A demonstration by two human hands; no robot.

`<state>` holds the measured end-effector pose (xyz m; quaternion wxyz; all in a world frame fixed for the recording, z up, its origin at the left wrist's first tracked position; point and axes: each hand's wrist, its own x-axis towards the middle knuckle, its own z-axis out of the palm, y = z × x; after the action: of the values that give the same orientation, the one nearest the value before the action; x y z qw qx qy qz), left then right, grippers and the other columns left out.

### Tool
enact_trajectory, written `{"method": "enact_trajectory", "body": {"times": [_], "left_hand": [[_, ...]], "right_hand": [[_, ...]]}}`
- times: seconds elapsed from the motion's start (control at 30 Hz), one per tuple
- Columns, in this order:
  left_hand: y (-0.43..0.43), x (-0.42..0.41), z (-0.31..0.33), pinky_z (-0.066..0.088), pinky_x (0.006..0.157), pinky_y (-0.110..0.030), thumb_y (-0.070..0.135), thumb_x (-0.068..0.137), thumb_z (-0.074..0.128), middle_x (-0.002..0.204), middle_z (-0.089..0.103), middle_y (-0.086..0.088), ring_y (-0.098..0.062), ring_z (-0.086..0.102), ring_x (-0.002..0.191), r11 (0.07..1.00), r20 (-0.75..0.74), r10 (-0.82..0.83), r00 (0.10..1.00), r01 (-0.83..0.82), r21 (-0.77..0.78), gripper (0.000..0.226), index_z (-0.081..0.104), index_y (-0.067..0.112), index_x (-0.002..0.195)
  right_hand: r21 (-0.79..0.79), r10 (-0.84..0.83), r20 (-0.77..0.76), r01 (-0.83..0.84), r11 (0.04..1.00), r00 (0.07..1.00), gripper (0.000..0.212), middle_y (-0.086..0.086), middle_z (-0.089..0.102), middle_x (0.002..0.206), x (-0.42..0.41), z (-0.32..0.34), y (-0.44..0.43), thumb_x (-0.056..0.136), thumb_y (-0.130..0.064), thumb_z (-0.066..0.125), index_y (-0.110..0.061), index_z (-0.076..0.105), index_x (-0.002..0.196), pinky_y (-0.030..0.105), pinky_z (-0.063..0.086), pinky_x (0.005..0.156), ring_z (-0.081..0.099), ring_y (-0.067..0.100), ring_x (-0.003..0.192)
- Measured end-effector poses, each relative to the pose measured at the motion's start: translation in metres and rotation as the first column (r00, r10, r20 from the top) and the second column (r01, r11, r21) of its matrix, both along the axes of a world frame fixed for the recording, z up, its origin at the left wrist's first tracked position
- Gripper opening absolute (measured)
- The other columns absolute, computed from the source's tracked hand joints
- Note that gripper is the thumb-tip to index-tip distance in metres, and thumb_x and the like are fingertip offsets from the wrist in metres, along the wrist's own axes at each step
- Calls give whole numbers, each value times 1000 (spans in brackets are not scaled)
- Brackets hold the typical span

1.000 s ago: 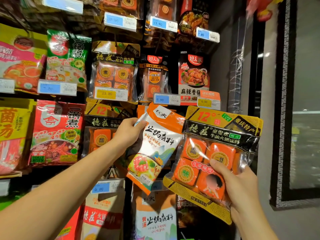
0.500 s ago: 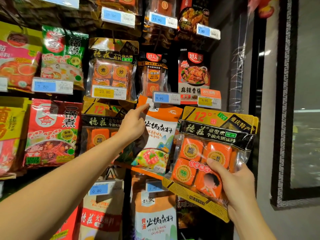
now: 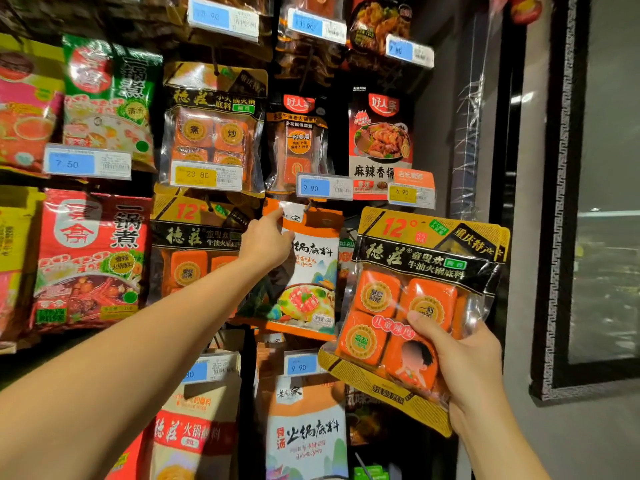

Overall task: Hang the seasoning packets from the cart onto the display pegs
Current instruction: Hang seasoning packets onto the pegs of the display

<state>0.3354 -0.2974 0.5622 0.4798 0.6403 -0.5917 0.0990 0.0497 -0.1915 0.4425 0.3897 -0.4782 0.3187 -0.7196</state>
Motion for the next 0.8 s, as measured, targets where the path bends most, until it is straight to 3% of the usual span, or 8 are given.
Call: {"method": "enact_trajectory", "body": {"times": [0.1,0.17,0.27,0.33,0.43,0.53,0.63,0.8], "left_hand": [[3,-4,-10,46,96,-53,42,99,59,142,47,-24,-47,50,124,979,170,129,977,-152,135,67,28,29,157],[18,-10,-18,47,95,-54,48,98,58,141,40,-22,-45,48,125,971,212,199,957,-222,91,64,34,27,154],[60,-23,-44,50,97,-43,63,96,54,131,54,-10,-30,60,117,984,-15,-175,984,174,-46,61,53,23,142],[95,-36,-63,51,92,-32,73,83,63,124,66,1,-15,66,111,853,-282,-502,817,521,-9,69,59,29,135],[121,-39,-79,59,76,-30,50,73,86,109,77,-2,-19,76,95,717,-538,-585,606,697,5,69,57,27,131],[131,-23,-86,60,68,-28,32,74,83,99,79,-3,-22,77,87,755,-539,-583,608,651,-82,56,61,17,124],[142,-1,-92,61,83,-38,29,81,81,102,79,-7,-26,76,93,786,-530,-565,632,608,-111,44,66,13,119],[154,36,-100,52,103,-54,48,69,91,118,75,-5,-28,72,108,818,-607,-535,588,541,-196,89,52,14,142]], "right_hand": [[5,50,22,-50,999,999,41,5,80,95,0,-2,2,77,-16,87,-21,67,113,44,64,66,78,28,82],[18,90,27,-90,996,996,41,6,80,96,2,-3,2,77,-17,87,-21,67,113,42,64,64,78,29,83],[30,167,37,-169,985,985,42,8,80,96,12,-4,3,79,-15,86,-19,66,115,43,64,62,78,32,84],[36,220,39,-221,975,975,44,11,79,96,25,-4,4,79,-13,85,-15,66,119,42,63,60,78,33,83],[29,312,37,-313,949,949,48,12,79,97,53,-4,9,77,-10,85,-14,66,121,42,62,60,78,34,83],[21,407,49,-408,913,912,45,14,79,101,80,-4,9,79,-16,83,-15,67,121,49,63,69,77,36,88],[85,480,103,-489,868,871,53,14,78,109,99,-5,3,81,-53,73,-20,70,123,60,59,89,76,38,98],[144,515,146,-533,833,845,71,13,74,122,132,-6,3,80,-72,67,-20,70,128,61,51,102,71,38,112]]}}
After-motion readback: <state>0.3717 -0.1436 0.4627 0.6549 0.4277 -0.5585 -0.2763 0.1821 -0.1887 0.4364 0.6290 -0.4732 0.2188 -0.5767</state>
